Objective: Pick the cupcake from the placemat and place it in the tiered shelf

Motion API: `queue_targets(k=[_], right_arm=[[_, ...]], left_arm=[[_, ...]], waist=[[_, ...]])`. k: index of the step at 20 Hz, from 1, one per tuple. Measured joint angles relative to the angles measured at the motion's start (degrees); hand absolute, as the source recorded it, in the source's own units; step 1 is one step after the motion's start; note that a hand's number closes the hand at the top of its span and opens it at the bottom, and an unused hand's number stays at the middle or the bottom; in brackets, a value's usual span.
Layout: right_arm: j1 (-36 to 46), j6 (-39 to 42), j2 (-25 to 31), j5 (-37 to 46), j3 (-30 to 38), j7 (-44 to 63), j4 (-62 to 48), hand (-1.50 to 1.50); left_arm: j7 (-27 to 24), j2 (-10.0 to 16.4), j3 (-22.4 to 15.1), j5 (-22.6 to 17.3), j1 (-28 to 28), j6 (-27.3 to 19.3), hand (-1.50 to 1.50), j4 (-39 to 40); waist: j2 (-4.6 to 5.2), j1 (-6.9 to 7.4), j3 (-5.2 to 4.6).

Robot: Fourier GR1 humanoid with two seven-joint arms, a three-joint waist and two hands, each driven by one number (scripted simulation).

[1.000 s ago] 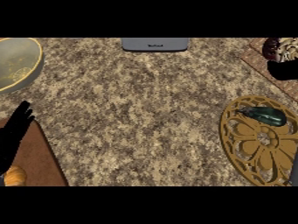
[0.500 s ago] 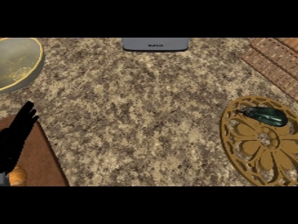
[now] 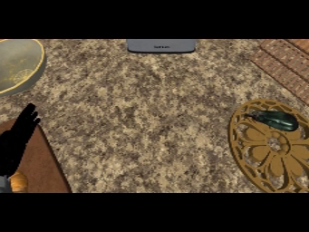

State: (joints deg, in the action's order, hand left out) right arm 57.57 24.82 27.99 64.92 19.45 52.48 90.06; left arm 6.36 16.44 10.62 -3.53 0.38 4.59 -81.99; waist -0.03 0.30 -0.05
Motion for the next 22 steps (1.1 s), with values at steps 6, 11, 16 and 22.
queue_targets(k=[6, 11, 16, 22], right_arm=[[1.45, -3.61, 4.2, 1.31, 0.95, -2.27, -9.66, 1.5], [1.53, -7.97, 8.21, 2.44, 1.51, -5.73, -18.65, 1.5], [1.1, -13.96, 10.47, 2.38, 2.57, -9.28, -26.14, 1.5], [2.01, -21.37, 12.78, 0.71, 5.5, -13.55, -36.83, 1.5]], left_arm=[[0.61, -0.05, 0.26, -0.2, -0.11, 0.72, 0.0, -0.66], [-0.23, -0.23, 0.43, 0.43, 0.34, 0.86, 0.0, -0.39], [-0.87, -1.03, 0.45, 0.87, 2.0, 0.72, 0.0, -1.62], [-1.23, -1.08, 0.71, 1.35, -0.7, 0.87, 0.0, 1.64]], waist=[[0.1, 0.26, 0.02], [0.18, 0.35, 0.03], [0.18, 0.45, 0.04], [0.33, 0.53, 0.06]])
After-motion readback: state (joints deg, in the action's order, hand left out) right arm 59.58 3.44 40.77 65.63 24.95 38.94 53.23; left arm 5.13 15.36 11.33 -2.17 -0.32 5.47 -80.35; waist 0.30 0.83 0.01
